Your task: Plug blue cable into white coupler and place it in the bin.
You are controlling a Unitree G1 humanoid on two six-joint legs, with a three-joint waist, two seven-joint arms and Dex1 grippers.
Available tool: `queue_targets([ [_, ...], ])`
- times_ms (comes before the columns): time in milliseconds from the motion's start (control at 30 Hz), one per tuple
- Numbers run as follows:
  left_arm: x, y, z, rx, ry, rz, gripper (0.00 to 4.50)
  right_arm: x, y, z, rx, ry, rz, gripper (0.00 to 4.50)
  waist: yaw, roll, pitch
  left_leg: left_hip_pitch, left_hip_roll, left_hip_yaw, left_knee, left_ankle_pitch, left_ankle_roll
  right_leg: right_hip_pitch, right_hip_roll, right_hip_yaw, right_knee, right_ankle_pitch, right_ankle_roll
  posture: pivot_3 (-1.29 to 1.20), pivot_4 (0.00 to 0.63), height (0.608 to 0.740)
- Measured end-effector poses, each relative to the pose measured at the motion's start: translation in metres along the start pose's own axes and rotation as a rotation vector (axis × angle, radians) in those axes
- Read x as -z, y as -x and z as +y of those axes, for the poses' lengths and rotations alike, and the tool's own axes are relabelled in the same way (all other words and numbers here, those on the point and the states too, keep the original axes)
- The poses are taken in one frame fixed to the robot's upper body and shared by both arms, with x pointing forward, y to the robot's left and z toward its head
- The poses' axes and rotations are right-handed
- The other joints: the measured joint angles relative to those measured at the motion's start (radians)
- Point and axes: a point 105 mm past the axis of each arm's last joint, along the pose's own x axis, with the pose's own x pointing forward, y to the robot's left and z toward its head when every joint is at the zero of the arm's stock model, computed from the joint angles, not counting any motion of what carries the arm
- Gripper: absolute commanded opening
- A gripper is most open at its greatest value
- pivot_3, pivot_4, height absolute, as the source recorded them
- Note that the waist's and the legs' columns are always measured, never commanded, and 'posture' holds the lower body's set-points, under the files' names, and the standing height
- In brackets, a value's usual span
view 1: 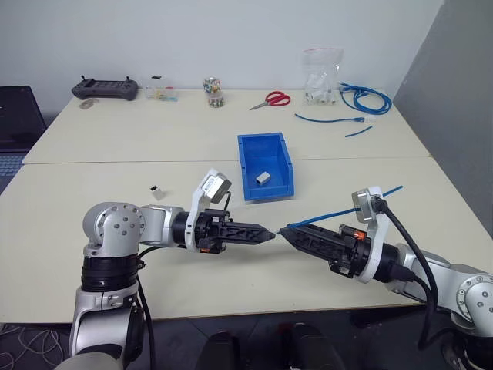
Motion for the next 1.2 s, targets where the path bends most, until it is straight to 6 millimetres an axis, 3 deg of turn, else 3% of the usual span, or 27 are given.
queue_targets([
  [167,0.0005,0.0011,0.0026,-0.015,-0.005,-0.012,0.22,0.0002,-0.002,0.0025,-0.019,0.004,0.014,2.45,0.0,0.0,0.0,0.0,0.0,0.0,0.0,0.0,0.0,0.0,0.0,0.0,0.0,0.0,0.0,0.0,0.15,0.74],
  [533,0.0017,0.0009,0.0034,-0.006,-0.011,-0.032,0.22,0.0034,-0.0016,-0.0013,-0.012,0.006,0.05,0.24,0.0,0.0,0.0,0.0,0.0,0.0,0.0,0.0,0.0,0.0,0.0,0.0,0.0,0.0,0.0,0.0,0.15,0.74],
  [800,0.0009,0.001,0.0041,-0.009,-0.028,-0.039,0.22,0.0018,-0.0024,-0.002,-0.014,0.007,0.05,0.22,0.0,0.0,0.0,0.0,0.0,0.0,0.0,0.0,0.0,0.0,0.0,0.0,-0.001,0.0,0.0,0.0,0.15,0.74],
  [867,0.0009,0.0007,0.0045,-0.013,-0.037,-0.039,0.92,0.0016,-0.0024,-0.0026,-0.013,0.005,0.05,0.22,0.0,0.0,0.0,0.0,0.0,0.0,0.0,0.0,0.0,0.0,0.0,0.0,-0.001,0.0,0.0,0.0,0.15,0.74],
  [900,0.0017,0.0004,0.0047,-0.014,-0.041,-0.038,0.97,0.0013,-0.0027,-0.0026,-0.014,0.006,0.051,0.22,0.0,0.0,0.0,0.0,0.0,0.0,0.0,0.0,0.0,0.0,0.0,0.0,-0.001,0.0,0.0,0.0,0.15,0.74],
  [1200,0.0053,-0.0015,0.0006,-0.005,-0.064,-0.018,3.01,-0.0016,-0.0038,-0.0016,-0.02,0.018,0.049,0.22,0.001,0.0,0.0,-0.001,0.0,0.0,0.0,0.0,0.0,0.0,0.0,0.0,-0.001,0.0,0.0,0.0,0.15,0.74],
])
